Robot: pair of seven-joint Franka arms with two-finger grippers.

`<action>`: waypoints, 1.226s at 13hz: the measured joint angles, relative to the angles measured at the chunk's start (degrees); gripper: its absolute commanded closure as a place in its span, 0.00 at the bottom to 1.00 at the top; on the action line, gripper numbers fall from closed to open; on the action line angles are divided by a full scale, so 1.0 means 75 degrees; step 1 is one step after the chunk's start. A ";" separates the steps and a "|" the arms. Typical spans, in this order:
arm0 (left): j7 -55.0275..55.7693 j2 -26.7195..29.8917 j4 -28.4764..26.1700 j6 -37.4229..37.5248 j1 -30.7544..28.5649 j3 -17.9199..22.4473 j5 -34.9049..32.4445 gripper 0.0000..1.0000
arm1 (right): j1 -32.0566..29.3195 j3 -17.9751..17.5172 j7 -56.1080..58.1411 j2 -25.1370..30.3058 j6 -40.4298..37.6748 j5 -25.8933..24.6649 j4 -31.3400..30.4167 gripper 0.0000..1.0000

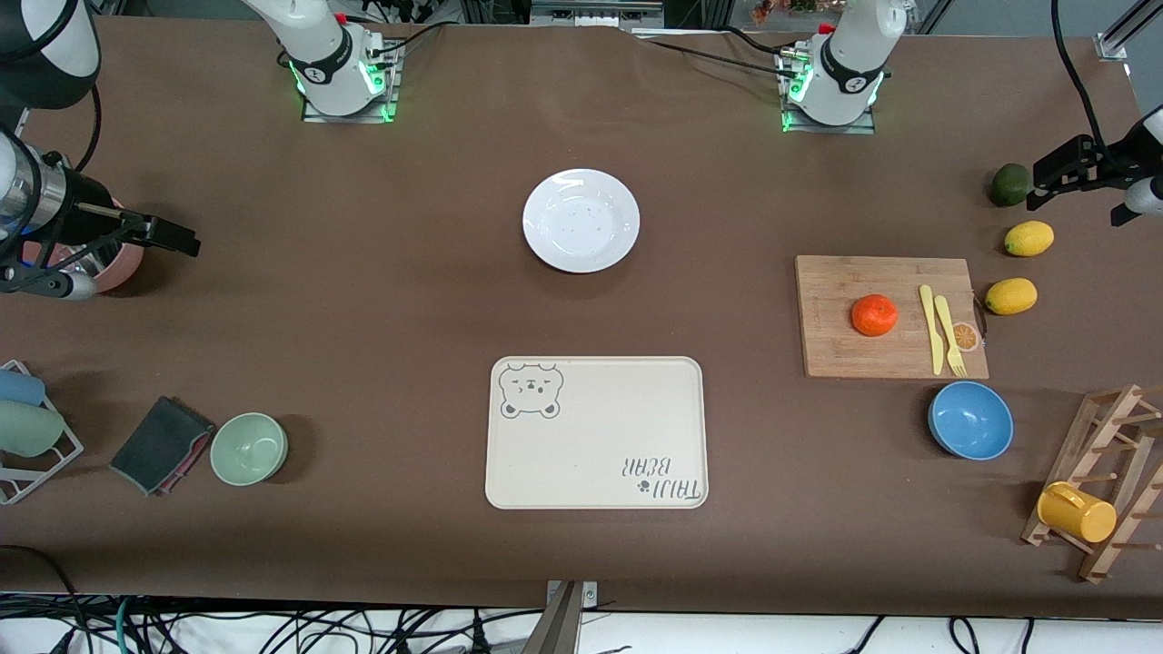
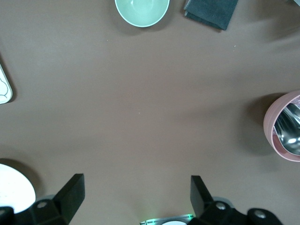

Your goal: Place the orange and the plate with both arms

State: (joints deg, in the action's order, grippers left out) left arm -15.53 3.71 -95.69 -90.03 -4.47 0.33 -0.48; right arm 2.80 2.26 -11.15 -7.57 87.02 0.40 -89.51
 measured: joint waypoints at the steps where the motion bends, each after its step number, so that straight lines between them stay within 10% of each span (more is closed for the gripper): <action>1: 0.0118 -0.0021 0.0001 0.0017 -0.0007 0.0010 0.0000 0.00 | 0.0000 0.0000 -0.0001 0.0000 0.0000 0.0000 0.0000 0.00; 16: 0.0677 -0.0048 0.0052 0.0165 -0.0031 0.0012 0.0000 0.00 | 0.0010 -0.0006 -0.0003 -0.0006 0.0000 0.0001 0.0000 0.00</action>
State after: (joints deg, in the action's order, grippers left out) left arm -10.45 3.36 -95.30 -88.79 -4.70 0.41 -0.48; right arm 2.87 2.22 -11.17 -7.62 87.02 0.41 -89.51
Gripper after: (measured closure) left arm 0.000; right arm 0.000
